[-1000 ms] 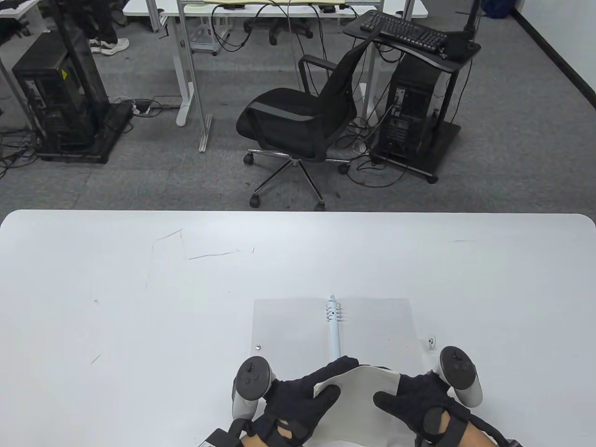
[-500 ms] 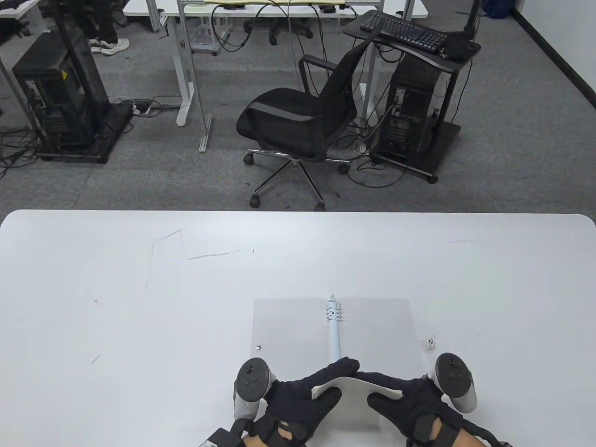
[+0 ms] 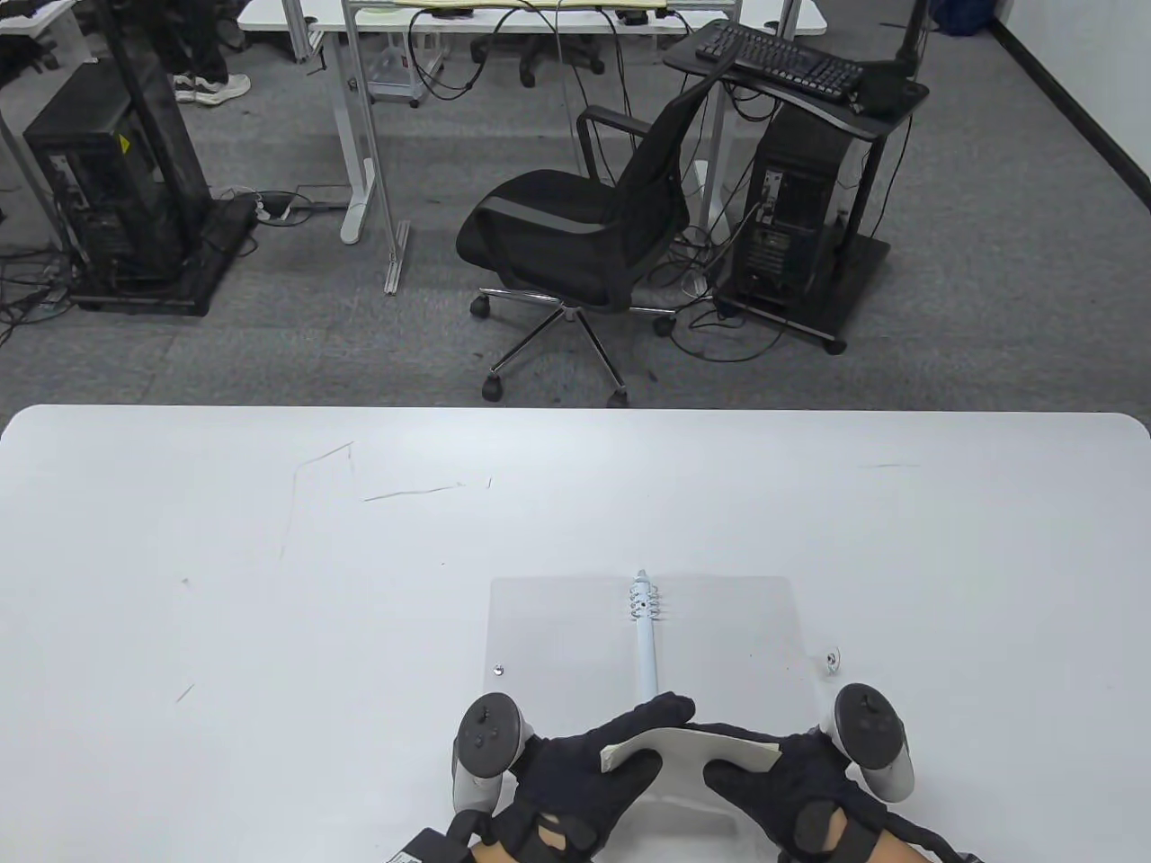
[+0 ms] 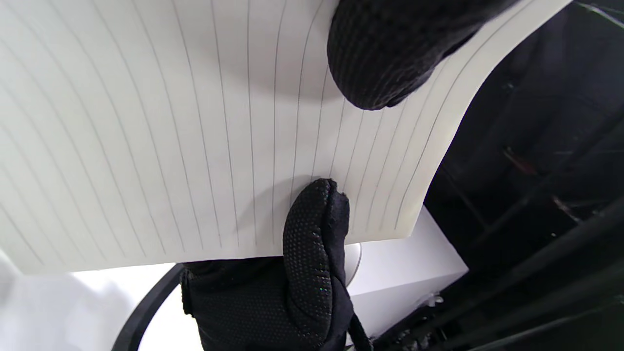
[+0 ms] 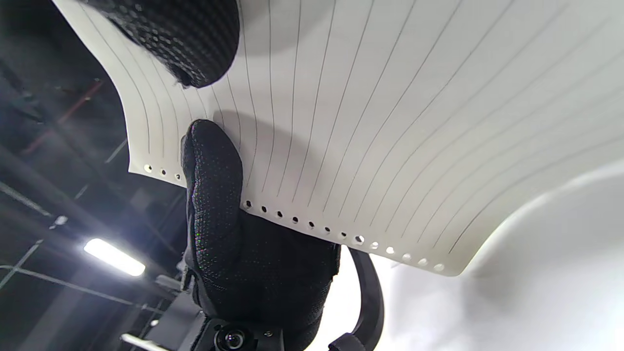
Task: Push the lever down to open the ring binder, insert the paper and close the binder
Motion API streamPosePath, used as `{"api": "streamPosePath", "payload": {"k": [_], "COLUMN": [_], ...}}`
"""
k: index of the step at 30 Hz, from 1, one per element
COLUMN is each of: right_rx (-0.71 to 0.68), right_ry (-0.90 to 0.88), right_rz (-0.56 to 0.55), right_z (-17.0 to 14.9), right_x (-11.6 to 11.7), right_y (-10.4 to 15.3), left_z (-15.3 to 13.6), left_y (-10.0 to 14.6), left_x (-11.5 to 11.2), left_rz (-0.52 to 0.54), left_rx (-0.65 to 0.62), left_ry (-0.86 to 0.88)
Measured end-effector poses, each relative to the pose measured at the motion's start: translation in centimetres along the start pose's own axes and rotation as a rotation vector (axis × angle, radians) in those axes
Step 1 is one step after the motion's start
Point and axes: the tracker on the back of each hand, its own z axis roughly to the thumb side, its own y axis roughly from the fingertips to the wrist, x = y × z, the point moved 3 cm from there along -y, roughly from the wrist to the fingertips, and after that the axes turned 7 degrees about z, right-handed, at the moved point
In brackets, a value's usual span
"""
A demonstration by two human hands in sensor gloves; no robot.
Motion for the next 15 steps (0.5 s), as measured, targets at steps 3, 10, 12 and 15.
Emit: {"api": "streamPosePath", "payload": {"k": [3, 10, 12, 15], "right_rx": [-0.019, 0.05, 0.058, 0.047], "right_ry": [-0.043, -0.006, -0.011, 0.006], "right_rz": [0.019, 0.013, 0.001, -0.019], "right_z": [0.1, -0.6, -0.9, -0.5], "right_x": [0.2, 0.1, 0.1, -0.4], "right_y": [-0.1, -0.1, -0.1, 0.0], "left_z": [0.6, -0.1, 0.1, 1.1], "left_y": [0.0, -0.1, -0.1, -0.1], "left_x": [-0.2, -0.1, -0.3, -0.8], "left_rz": [-0.012, -0.02, -0.029, -0.058], "left_rx": [-0.015, 0.017, 0.015, -0.016], "left_ry": [0.023, 0.009, 0.053, 0.016]}}
